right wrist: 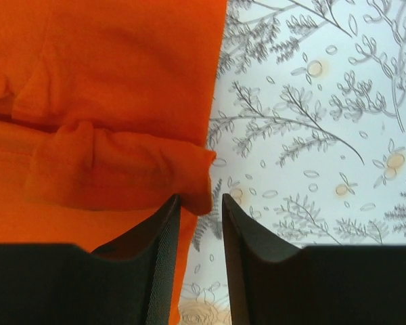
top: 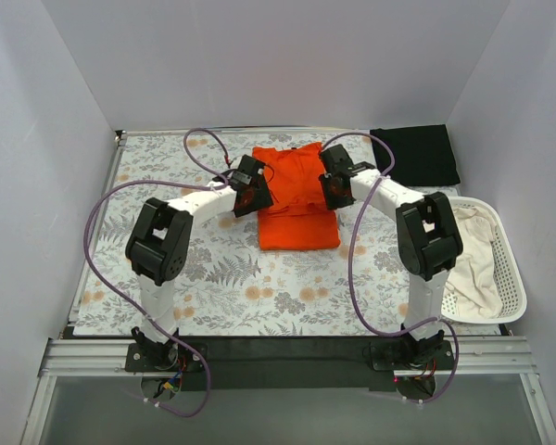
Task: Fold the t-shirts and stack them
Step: Fold the tshirt
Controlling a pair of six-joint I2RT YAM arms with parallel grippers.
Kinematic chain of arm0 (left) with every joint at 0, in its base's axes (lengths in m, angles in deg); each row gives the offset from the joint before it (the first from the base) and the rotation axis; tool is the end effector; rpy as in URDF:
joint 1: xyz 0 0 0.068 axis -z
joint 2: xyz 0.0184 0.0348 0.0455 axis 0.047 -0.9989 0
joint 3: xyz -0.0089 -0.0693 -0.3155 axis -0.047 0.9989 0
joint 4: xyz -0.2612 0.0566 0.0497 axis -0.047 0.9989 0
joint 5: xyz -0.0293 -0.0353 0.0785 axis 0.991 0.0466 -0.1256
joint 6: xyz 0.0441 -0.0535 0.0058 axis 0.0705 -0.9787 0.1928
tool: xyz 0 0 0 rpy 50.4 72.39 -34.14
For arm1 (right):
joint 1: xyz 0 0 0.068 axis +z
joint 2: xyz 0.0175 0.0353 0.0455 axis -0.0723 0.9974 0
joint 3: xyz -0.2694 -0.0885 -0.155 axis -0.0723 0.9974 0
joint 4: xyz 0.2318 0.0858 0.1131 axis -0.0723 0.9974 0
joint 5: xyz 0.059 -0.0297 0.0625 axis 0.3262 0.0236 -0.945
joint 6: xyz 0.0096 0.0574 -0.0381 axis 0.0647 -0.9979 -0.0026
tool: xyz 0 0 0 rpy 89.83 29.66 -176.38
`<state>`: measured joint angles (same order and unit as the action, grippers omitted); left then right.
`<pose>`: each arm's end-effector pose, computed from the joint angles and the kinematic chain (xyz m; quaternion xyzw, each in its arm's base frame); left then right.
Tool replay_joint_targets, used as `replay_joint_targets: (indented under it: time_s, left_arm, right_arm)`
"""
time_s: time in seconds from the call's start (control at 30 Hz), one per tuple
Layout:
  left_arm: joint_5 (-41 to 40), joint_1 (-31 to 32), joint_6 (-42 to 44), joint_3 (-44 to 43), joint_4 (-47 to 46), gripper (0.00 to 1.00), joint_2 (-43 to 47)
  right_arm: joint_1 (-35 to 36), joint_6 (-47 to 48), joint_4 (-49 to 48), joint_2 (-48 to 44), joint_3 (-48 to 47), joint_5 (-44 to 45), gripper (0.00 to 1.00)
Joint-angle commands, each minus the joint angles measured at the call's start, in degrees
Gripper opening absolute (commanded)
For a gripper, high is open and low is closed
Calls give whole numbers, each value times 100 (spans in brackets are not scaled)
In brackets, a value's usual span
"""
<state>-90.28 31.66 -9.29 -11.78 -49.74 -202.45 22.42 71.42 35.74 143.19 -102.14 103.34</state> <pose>0.4120 -0.2152 0.1939 -0.4235 0.8584 -0.1626 0.2396 0.4261 0.1980 0.2228 -0.1208 0.9465 -0.0282 0.2980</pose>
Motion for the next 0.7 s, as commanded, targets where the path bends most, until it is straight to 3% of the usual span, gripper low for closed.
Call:
replay_joint_targets:
  time_s: [0.0, 0.17, 0.3, 0.4, 0.67]
  left_arm:
    - [-117, -15, 41, 44, -55, 61, 917]
    - [-344, 336, -160, 632, 77, 60, 1708]
    - [-398, 924, -468, 1151, 113, 44, 2139]
    - [-337, 1285, -565, 1433, -10, 32, 2044]
    - [-363, 1541, -741, 1732, -186, 24, 1455]
  right_arm:
    - [-29, -148, -282, -742, 221, 26, 34]
    - [15, -192, -879, -1654, 1098, -517, 34]
    - [33, -201, -1433, -2052, 1706, -1299, 32]
    - [68, -271, -1618, -2000, 1848, -1828, 26]
    - [217, -350, -2084, -1341, 1778, -2355, 17]
